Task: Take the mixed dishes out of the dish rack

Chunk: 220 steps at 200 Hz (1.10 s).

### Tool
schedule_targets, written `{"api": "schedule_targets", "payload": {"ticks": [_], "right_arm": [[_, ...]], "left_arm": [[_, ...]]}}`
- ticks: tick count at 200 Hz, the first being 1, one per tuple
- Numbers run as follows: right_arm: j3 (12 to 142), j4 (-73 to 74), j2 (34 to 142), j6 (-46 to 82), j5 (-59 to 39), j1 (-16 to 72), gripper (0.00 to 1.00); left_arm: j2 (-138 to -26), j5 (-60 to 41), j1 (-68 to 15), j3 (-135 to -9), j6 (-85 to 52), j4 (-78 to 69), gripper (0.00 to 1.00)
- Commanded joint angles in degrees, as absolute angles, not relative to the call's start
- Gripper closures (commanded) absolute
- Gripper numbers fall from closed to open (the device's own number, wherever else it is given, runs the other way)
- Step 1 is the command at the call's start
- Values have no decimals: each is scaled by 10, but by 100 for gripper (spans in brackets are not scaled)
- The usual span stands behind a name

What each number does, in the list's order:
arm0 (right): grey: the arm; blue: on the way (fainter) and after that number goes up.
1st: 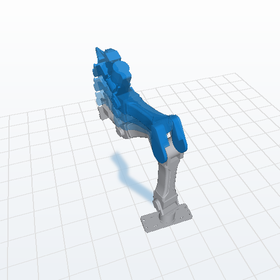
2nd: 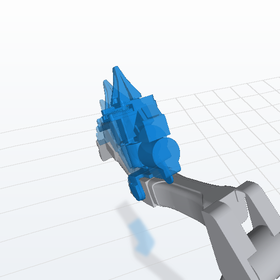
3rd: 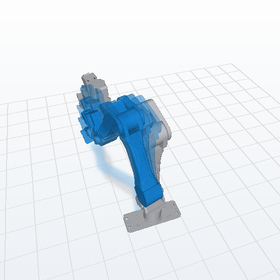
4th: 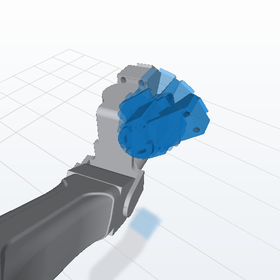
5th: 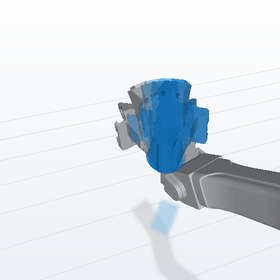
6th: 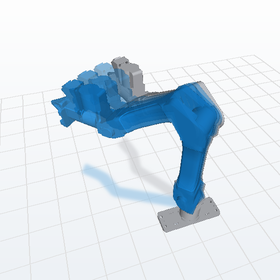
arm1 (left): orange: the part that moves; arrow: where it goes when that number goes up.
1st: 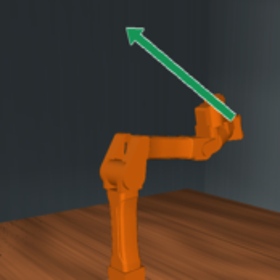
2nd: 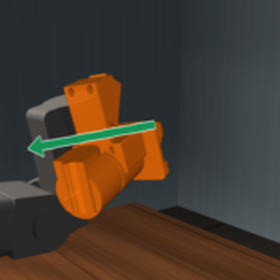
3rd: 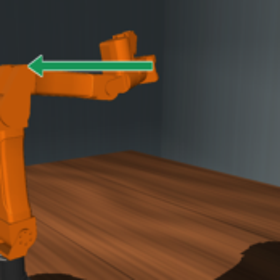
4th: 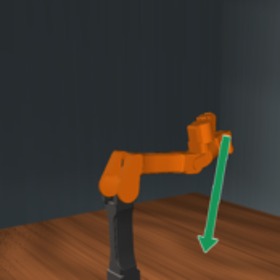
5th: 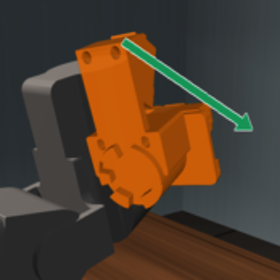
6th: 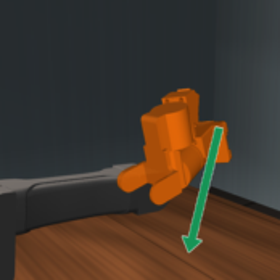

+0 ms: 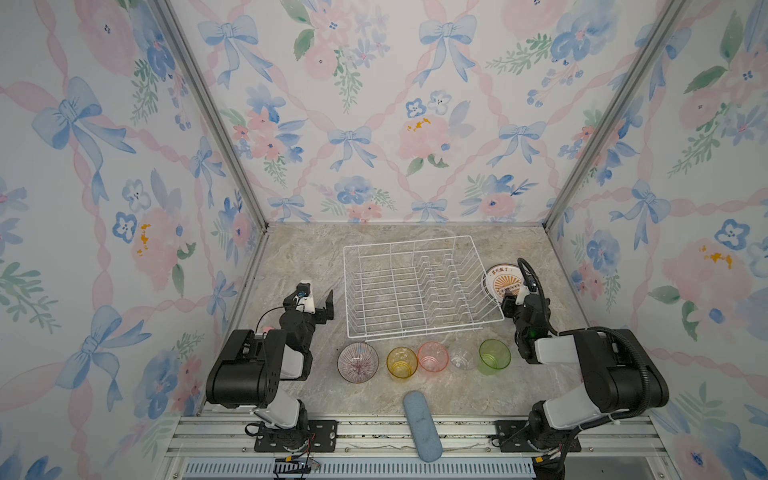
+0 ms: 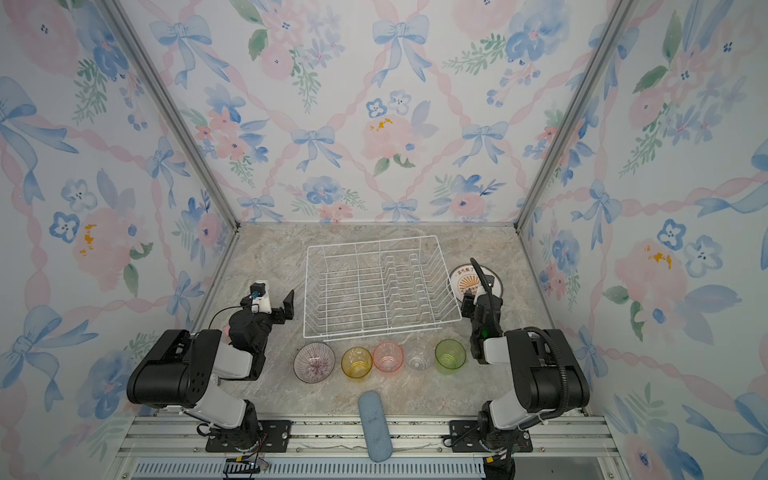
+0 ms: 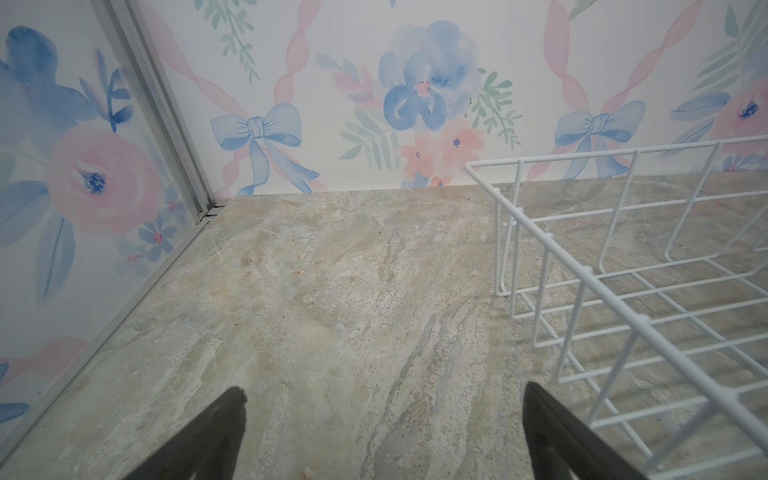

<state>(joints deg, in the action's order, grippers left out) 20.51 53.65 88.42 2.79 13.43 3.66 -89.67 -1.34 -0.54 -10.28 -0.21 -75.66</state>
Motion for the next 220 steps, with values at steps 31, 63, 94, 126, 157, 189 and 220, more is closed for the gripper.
{"api": "schedule_targets", "payload": {"ticks": [31, 63, 94, 126, 157, 189, 220], "right_arm": [[220, 528, 886, 8, 144, 45, 3], [220, 527, 886, 8, 144, 46, 3], [220, 527, 886, 7, 144, 46, 3], [220, 527, 886, 7, 144, 46, 3], [219, 527, 886, 7, 144, 46, 3], [220, 527, 886, 7, 144, 45, 3], [220, 527, 886, 7, 144, 45, 3]], "left_arm": [[-900, -19, -9, -113, 2, -744, 2], [-900, -30, -11, -113, 10, -743, 2], [-900, -30, -11, -113, 10, -742, 2], [-900, -31, -11, -114, 10, -743, 2], [-901, -33, -11, -117, 10, -737, 2], [-900, -34, -11, -118, 11, -734, 2], [-902, -32, -11, -125, 11, -723, 2]]}}
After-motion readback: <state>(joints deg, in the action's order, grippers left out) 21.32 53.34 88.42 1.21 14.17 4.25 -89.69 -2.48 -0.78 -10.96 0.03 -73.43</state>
